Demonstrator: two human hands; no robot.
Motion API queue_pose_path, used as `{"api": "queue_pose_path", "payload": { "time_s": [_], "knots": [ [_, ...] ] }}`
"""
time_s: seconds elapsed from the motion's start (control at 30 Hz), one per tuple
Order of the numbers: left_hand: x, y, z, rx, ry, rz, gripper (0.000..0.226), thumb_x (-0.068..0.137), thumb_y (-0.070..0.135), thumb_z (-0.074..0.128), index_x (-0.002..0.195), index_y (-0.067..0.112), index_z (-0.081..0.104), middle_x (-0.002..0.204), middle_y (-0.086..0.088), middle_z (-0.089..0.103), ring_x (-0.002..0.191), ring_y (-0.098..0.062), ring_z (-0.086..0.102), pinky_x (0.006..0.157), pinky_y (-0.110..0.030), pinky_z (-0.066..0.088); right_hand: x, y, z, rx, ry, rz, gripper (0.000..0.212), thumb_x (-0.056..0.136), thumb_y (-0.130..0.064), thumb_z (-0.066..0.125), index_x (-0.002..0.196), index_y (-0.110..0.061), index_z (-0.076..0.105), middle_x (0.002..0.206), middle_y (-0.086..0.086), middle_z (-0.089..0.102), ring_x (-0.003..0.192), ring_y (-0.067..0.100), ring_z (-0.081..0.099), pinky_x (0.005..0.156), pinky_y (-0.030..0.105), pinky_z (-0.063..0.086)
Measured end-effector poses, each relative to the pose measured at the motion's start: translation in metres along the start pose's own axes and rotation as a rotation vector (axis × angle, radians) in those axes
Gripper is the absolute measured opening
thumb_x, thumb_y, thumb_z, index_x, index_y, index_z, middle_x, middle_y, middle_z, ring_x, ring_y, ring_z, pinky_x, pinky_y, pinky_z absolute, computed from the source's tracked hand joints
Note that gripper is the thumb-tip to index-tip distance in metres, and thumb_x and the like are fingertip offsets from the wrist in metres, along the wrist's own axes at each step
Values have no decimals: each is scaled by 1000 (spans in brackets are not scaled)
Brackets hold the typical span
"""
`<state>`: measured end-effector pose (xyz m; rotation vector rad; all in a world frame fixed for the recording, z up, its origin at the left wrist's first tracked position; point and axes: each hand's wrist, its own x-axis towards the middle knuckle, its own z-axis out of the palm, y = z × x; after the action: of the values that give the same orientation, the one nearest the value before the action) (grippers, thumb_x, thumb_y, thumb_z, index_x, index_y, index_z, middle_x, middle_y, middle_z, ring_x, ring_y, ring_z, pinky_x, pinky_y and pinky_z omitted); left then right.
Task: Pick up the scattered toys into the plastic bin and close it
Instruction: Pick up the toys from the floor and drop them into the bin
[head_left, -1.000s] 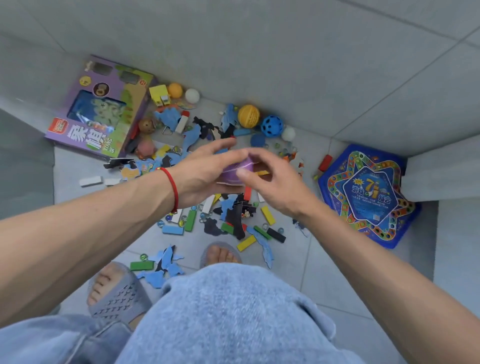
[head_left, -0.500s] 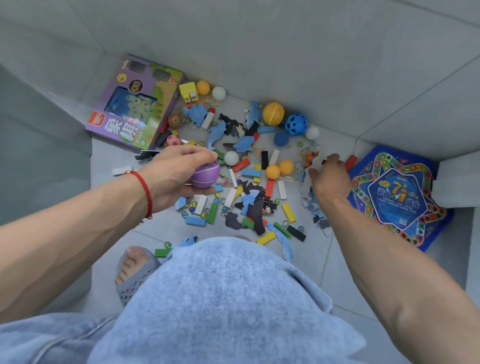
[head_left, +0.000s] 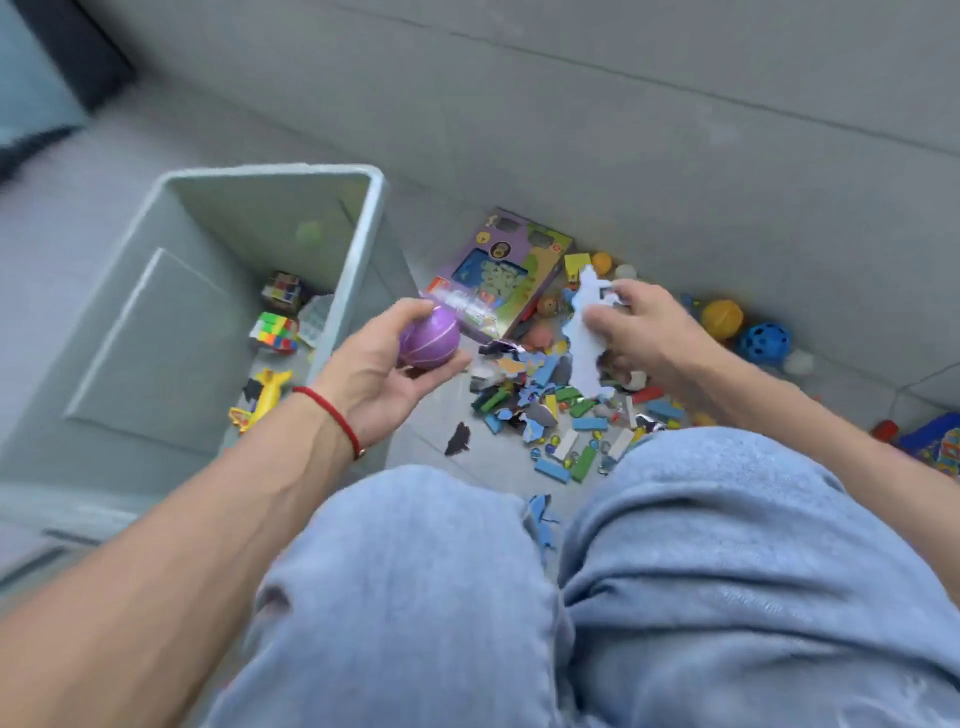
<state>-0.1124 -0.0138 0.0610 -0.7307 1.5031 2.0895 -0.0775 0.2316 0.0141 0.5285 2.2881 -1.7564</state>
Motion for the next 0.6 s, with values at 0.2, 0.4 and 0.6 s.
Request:
{"api": "queue_pose_path", "payload": {
  "time_s": [0.2, 0.4, 0.6],
  "knots": [
    [-54, 73, -85, -226, 173, 296, 48, 91, 15, 57, 136, 4, 44, 121, -23, 53, 110, -33, 63, 99, -43, 54, 1, -167, 107, 224, -552, -29, 31, 101, -25, 57, 121, -4, 47, 112, 22, 61, 78, 28, 74, 74, 38, 63],
    [-61, 64, -106, -49, 272, 440, 15, 95, 8, 50, 110, 7, 54, 106, -15, 54, 98, -33, 62, 89, -42, 59, 2, -171, 128, -385, -541, -225, 32, 101, -27, 54, 120, -1, 58, 115, 18, 64, 87, 28, 72, 78, 44, 62],
    [-5, -7, -63, 431, 108, 321, 18, 91, -1, 57, 100, 12, 66, 93, -10, 61, 84, -22, 63, 71, -34, 59, 22, -54, 65, -1167, -494, -183, 31, 94, -35, 52, 113, -14, 65, 109, 9, 72, 91, 27, 69, 82, 41, 58]
  ]
}}
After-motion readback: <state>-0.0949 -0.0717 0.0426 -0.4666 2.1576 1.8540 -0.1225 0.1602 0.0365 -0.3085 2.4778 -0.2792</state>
